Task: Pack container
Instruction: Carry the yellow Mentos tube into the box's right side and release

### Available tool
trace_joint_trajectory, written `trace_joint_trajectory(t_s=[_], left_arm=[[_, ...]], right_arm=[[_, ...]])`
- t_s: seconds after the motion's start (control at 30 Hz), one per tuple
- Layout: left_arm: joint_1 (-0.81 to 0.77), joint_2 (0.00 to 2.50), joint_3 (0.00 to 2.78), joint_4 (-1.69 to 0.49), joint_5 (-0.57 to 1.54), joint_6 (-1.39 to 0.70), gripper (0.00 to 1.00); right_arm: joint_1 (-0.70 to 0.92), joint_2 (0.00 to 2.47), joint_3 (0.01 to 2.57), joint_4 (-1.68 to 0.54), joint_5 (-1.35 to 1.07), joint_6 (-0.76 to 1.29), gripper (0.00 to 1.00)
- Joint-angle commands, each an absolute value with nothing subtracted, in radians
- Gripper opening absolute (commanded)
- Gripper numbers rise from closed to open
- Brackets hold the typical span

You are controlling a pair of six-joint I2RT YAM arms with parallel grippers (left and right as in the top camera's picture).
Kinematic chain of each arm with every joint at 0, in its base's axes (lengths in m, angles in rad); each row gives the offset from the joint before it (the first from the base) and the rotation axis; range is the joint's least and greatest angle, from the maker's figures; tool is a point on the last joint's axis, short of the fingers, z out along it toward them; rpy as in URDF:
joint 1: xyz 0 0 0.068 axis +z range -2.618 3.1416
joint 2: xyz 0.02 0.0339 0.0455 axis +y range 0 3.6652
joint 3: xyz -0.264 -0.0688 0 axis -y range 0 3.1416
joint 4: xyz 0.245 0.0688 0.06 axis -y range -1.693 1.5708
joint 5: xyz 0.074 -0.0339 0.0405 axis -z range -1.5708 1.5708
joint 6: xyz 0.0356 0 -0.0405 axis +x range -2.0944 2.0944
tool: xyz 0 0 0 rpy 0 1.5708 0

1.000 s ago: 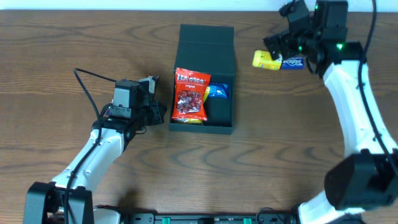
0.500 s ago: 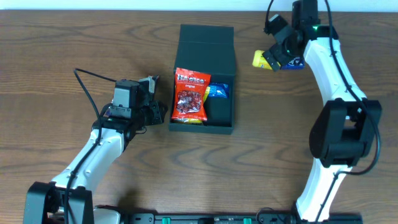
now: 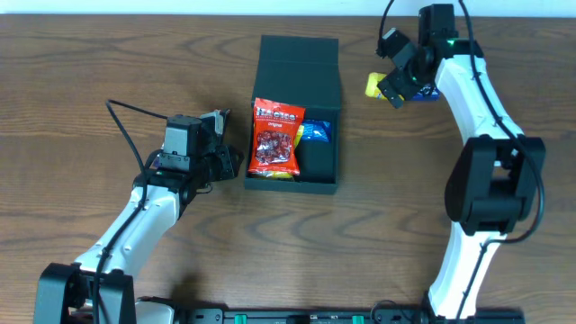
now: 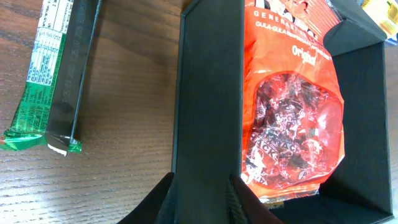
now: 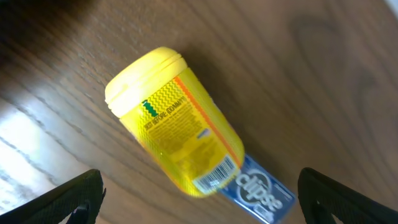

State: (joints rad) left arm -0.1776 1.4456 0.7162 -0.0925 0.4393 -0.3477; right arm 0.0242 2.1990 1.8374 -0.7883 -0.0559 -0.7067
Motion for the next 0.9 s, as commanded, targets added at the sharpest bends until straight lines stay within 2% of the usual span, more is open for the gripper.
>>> trace_joint_trajectory(t_s=[0.0,0.6,0.87], left_arm=[[-0.175,1.437,0.715,-0.089,0.447,-0.364,0.27],[-0.175,1.437,0.715,-0.089,0.447,-0.383,0.27],[-0.175,1.437,0.715,-0.089,0.446,-0.39,0.27]], right_arm=[[0.019,2.24,1.851,-0.781,-0.072,-0.743,0.99],[0.02,2.342,1.851,-0.69,-0.118,-0.757,0.99],[0.02,2.344,1.851,-0.696,-0.166,-0.752,0.84]])
